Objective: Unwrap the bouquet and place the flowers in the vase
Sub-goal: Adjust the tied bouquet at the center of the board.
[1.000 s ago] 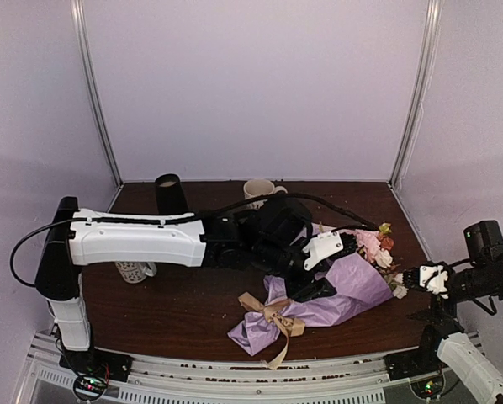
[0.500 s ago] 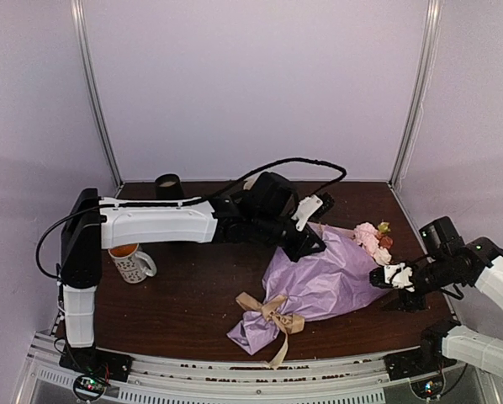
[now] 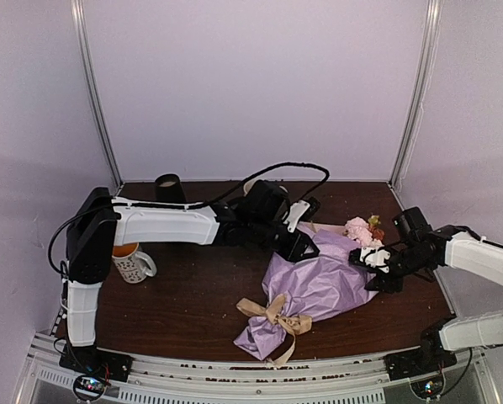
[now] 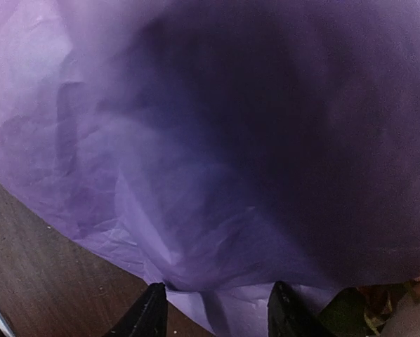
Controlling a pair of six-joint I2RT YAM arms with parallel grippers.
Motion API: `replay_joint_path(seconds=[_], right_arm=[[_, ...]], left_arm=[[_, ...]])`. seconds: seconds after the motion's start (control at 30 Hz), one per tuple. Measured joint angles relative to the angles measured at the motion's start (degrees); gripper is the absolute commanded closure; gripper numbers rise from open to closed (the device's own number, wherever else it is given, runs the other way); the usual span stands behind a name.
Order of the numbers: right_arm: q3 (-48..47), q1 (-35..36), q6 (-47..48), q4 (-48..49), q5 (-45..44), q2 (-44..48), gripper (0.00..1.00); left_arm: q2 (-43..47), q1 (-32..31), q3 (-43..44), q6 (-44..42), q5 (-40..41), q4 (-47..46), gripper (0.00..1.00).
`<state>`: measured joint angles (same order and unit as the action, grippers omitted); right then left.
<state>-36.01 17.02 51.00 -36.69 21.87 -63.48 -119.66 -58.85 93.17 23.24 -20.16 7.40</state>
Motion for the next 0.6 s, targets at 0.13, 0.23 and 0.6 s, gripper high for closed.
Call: replay_joint_path(seconds=[0.13, 0.23, 0.6], right_arm=[[-3.2, 0.0, -1.6, 3.1, -3.0, -4.8, 0.51], [-4.8, 0.0, -2.2, 5.5, -4.8, -6.6, 0.51], [-15.2, 0.4, -4.7, 11.9, -7.8, -19.0, 0.5]], left_arm=[[4.7, 0.0, -6.3, -3.2, 0.3, 0.7, 0.42], [10.9, 0.2, -12.3, -5.6, 3.6, 2.8, 0.42], [19.1, 3.7, -25.6, -5.4, 14.0, 5.4, 0.48]])
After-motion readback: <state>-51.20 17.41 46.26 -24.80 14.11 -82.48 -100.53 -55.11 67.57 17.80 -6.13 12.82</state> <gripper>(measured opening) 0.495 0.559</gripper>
